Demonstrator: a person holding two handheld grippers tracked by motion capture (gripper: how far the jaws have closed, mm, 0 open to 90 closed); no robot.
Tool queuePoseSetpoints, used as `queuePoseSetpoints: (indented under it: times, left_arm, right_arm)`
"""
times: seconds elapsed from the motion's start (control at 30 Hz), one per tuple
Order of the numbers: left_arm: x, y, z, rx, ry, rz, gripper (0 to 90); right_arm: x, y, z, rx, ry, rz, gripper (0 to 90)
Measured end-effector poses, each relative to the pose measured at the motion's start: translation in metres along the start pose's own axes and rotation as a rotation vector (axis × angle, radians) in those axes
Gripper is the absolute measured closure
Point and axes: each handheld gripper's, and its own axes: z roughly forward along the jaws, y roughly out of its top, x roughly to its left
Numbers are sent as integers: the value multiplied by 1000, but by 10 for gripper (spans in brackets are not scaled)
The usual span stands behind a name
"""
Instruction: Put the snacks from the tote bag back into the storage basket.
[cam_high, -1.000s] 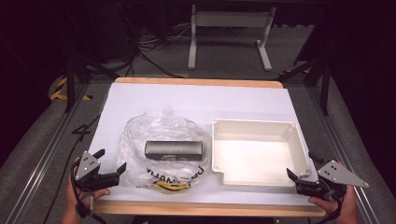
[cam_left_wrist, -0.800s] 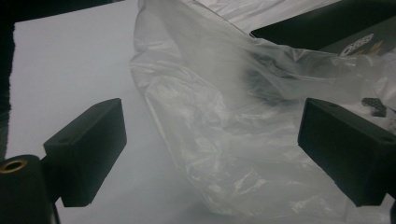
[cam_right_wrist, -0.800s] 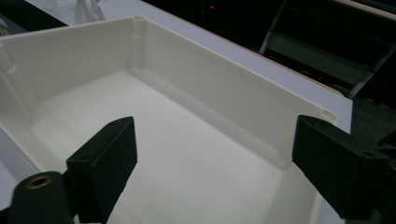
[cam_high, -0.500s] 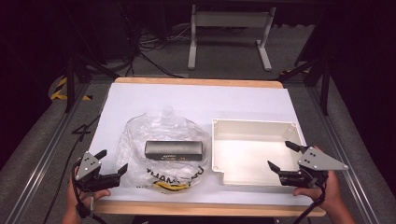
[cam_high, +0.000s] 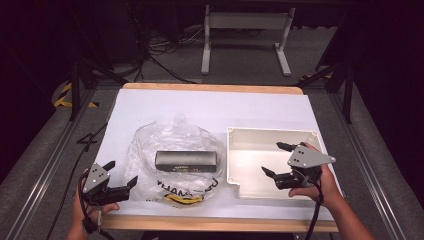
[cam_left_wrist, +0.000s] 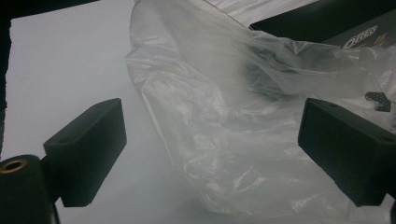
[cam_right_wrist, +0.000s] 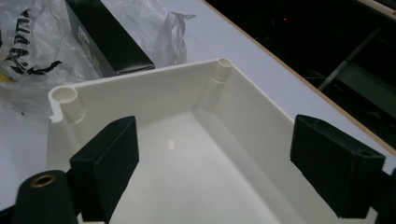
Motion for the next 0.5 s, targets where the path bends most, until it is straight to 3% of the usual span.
queuePoseSetpoints:
  times: [0.2, 0.27, 0.5]
  left_arm:
    - [0, 0, 0, 2, 1, -1, 87]
    - [0, 0, 0, 2, 2, -3, 87]
    - [1, -1, -1, 2, 2, -3, 86]
  right_arm:
    - [-4, 20, 28, 5, 51, 1, 132]
    - [-5, 29, 36, 16, 94, -2, 121]
    - [-5, 51, 58, 31, 169, -24, 154]
